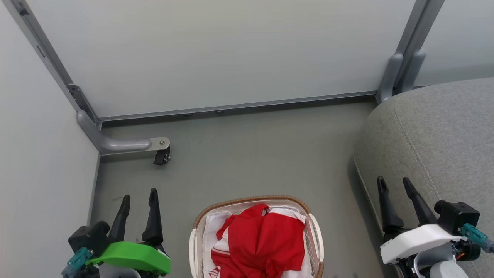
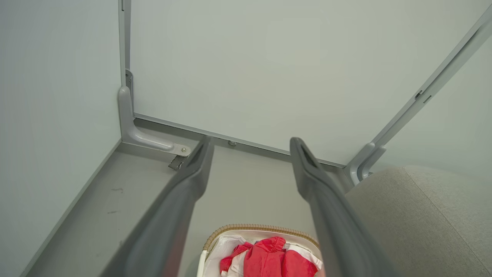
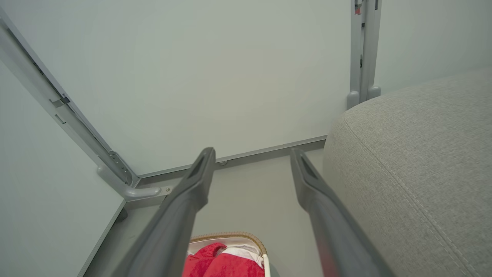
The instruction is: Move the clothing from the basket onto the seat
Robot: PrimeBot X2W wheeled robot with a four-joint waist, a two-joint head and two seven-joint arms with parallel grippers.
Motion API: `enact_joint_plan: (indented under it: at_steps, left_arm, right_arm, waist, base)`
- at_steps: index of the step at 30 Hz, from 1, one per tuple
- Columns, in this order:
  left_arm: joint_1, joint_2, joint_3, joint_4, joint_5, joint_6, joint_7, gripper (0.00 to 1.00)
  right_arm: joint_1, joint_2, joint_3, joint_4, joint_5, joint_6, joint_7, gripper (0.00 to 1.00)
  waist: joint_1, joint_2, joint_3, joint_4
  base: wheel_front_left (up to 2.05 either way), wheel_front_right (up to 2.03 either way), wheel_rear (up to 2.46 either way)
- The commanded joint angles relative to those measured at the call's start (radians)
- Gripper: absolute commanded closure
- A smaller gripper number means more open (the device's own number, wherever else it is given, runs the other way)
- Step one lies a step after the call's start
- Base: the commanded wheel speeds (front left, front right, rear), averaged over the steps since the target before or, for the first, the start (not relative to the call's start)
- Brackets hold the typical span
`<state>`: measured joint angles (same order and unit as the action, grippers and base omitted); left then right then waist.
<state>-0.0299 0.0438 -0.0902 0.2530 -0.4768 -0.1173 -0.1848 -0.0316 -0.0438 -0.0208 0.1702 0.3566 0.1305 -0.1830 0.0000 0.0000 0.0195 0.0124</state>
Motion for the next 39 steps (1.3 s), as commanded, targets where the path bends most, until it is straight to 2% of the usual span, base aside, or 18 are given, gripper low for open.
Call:
enact_joint_plan:
  at_steps: [1, 39]
  left_arm:
    - [0.010, 0.007, 0.000, -0.003, 0.028, 0.004, -0.008, 0.00]
    - [0.041, 0.010, -0.034, 0.065, 0.274, 0.016, -0.083, 0.00]
  right_arm:
    - [0.007, -0.006, 0.003, -0.004, -0.029, 0.000, -0.010, 0.00]
    - [0.041, -0.009, 0.030, -0.007, -0.330, 0.000, -0.084, 0.00]
  waist:
    - [0.0000, 0.0000, 0.000, 0.001]
    - [0.0000, 0.0000, 0.003, 0.009]
  base:
    - [0.00, 0.00, 0.00]
    - [0.00, 0.00, 0.00]
